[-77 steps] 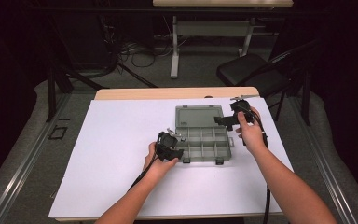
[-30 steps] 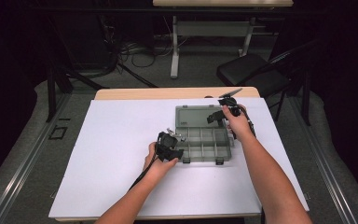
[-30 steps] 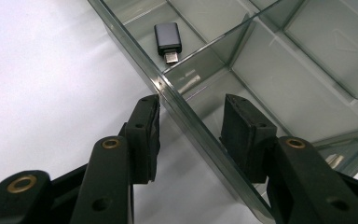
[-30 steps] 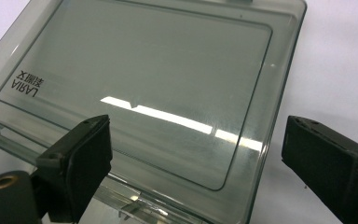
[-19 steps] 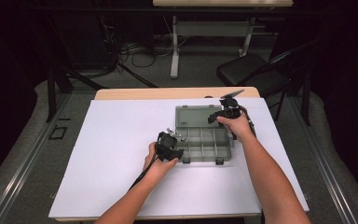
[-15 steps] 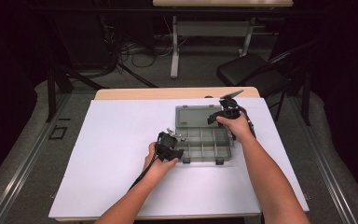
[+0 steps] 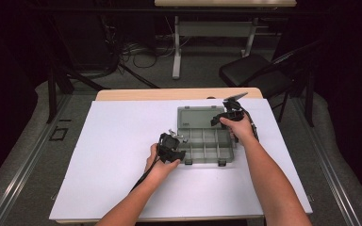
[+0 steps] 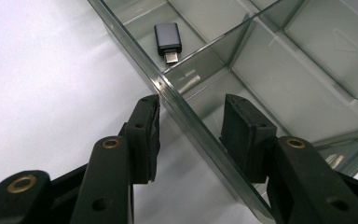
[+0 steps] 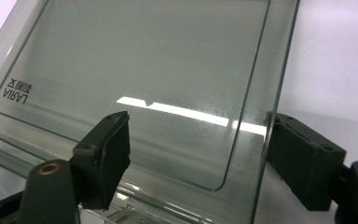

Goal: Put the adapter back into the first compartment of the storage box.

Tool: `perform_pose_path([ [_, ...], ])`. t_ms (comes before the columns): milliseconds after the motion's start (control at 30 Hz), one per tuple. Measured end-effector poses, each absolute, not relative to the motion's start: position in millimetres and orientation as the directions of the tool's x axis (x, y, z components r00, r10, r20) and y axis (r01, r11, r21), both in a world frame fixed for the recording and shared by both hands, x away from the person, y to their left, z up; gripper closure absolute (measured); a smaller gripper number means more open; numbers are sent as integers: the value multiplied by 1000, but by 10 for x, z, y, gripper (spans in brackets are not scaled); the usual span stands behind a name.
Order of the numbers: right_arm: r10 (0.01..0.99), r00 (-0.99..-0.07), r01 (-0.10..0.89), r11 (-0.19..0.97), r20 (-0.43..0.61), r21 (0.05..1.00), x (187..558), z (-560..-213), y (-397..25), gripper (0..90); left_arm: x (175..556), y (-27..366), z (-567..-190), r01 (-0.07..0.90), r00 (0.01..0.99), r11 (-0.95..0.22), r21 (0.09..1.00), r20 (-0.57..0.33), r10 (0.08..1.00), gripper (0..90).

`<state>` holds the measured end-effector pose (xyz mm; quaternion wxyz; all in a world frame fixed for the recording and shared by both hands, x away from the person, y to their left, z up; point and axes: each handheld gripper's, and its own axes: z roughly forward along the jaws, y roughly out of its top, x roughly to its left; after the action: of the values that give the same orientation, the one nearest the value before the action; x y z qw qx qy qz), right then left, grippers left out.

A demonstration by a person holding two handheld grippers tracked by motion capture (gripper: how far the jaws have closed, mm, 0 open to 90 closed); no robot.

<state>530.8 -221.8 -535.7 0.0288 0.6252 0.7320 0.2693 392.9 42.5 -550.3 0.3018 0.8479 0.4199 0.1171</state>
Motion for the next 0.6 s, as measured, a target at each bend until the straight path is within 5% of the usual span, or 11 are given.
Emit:
perform_pose_path([
  [600,929,-214,898,65,302,436,5319,-5359,-2221,253,3928,425,-5503,641,621,-465,610,-56,782,564],
])
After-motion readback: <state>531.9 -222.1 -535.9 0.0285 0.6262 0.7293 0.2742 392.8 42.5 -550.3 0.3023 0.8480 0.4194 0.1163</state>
